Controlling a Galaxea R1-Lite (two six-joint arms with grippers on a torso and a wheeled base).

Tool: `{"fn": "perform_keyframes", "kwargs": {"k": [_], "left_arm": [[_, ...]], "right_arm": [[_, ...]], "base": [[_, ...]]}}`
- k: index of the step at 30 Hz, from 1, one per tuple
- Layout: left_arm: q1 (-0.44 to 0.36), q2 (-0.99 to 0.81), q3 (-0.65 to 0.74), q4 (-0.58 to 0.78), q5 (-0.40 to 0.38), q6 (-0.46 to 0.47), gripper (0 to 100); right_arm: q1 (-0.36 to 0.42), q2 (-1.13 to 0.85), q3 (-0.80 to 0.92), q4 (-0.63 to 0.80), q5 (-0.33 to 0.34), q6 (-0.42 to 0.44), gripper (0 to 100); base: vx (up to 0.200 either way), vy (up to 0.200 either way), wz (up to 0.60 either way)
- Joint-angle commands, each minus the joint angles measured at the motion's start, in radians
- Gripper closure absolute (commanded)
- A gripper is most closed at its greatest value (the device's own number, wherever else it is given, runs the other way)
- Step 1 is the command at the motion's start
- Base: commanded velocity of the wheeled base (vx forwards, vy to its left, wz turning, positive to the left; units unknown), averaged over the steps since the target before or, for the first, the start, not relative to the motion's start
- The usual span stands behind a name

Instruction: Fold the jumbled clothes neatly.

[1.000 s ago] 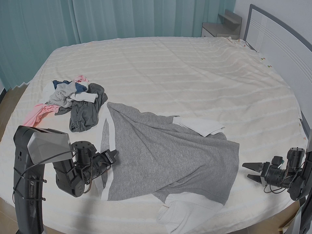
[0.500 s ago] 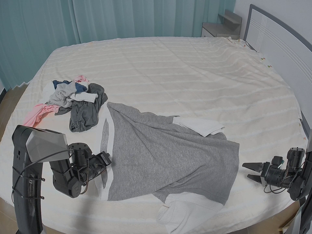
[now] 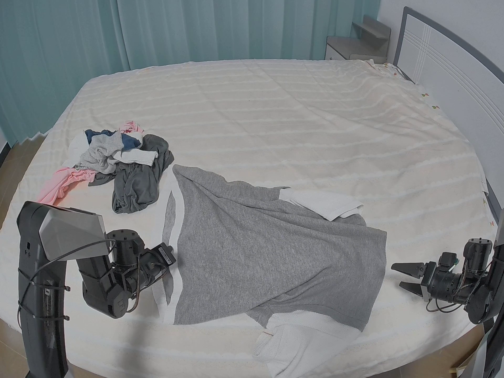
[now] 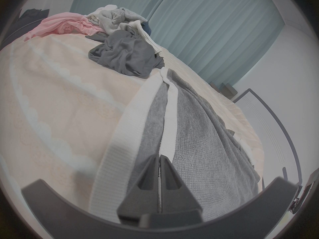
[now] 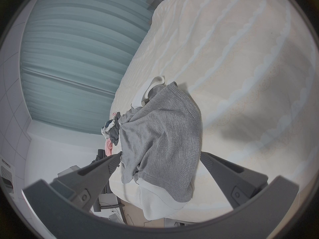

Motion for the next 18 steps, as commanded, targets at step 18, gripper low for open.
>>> {"fn": "perform_keyframes", "kwargs": {"k": [18], "left_arm": [[0.157, -0.071, 0.201, -0.095, -0.016, 0.047, 100]], "right_arm": [[0.002, 0.006, 0.005, 0.0, 0.0, -0.001, 0]], "base": [[0.0, 0.0, 0.0]]}}
